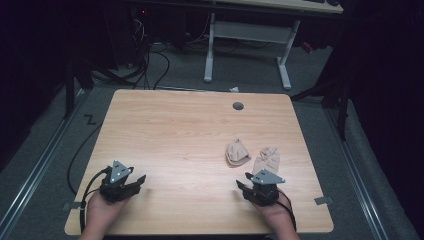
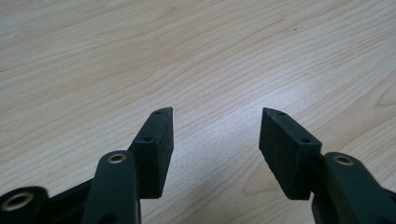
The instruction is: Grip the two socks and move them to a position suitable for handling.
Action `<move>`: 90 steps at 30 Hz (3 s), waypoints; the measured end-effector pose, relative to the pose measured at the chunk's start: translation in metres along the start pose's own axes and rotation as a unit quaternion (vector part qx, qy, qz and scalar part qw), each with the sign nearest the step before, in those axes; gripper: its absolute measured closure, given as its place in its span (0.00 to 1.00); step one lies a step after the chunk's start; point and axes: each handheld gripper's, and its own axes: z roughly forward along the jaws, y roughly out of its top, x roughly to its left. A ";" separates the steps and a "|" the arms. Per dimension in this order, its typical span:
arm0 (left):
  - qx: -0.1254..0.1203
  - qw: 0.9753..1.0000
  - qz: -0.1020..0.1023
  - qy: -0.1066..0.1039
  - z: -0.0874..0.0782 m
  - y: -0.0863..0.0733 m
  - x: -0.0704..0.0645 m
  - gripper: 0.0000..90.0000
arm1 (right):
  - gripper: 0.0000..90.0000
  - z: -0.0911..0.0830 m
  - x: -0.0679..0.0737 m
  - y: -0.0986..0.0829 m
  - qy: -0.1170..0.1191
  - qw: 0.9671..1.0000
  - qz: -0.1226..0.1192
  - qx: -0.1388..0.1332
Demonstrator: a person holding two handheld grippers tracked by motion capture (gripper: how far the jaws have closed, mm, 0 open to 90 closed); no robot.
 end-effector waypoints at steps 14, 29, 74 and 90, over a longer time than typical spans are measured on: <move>-0.002 1.000 -0.002 0.006 0.000 0.000 -0.001 0.50 | 0.60 -0.001 -0.004 0.001 -0.005 1.000 0.008 -0.005; -0.001 1.000 0.000 0.002 0.000 0.000 0.000 0.50 | 0.61 -0.011 -0.024 -0.002 -0.033 0.999 0.029 -0.013; 0.000 1.000 0.002 0.001 0.001 0.000 -0.002 0.50 | 1.00 0.010 0.002 -0.002 0.026 0.997 0.010 0.074; -0.003 1.000 0.007 -0.009 0.001 0.001 -0.004 0.52 | 1.00 -0.001 0.003 0.017 0.007 1.000 -0.013 0.027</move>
